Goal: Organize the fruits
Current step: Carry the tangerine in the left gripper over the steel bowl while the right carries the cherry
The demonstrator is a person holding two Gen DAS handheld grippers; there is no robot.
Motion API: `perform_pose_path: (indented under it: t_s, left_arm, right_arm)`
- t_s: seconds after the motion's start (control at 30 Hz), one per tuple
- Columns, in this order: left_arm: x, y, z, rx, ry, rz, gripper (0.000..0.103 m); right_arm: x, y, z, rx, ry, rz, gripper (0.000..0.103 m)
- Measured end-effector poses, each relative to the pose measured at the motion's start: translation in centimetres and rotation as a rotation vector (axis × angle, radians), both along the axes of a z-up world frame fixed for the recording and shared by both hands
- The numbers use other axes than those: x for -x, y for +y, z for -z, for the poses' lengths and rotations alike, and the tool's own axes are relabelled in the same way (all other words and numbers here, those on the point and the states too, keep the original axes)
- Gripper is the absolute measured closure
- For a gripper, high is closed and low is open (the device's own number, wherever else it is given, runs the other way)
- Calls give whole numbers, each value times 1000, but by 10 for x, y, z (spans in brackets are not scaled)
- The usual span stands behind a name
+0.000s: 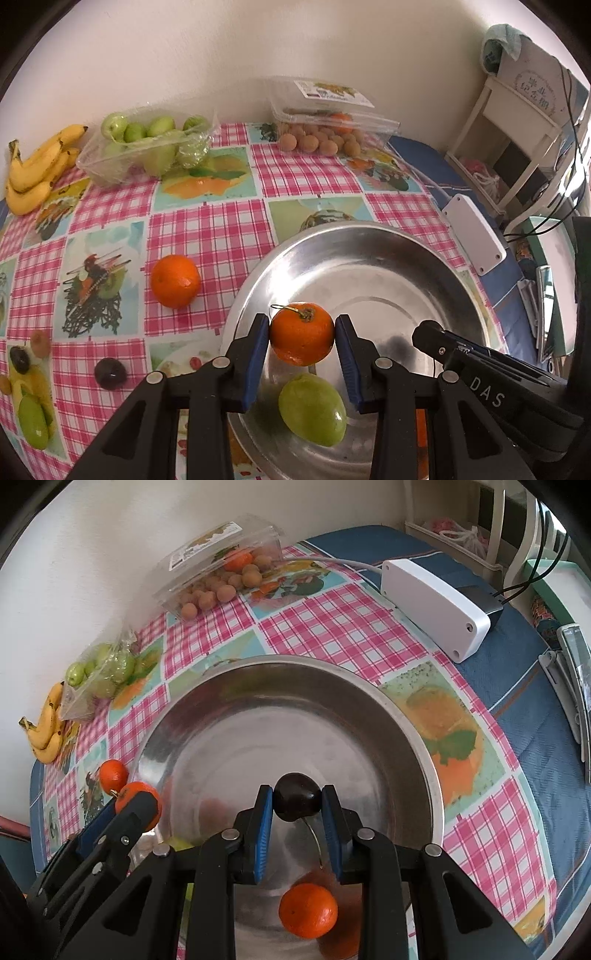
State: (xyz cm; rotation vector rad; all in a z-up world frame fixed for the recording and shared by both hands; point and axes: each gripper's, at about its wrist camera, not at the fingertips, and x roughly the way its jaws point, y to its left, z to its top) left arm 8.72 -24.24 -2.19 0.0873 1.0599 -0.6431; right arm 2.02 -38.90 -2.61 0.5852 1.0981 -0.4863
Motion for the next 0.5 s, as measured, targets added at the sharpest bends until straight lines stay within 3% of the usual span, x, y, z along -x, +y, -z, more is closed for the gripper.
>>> perform_pose_path:
  t_s: [0.5]
  left_arm:
    - [1, -8, 14, -44, 26, 7, 63]
  right_arm:
    - [-4, 0, 8, -10, 29, -1, 75]
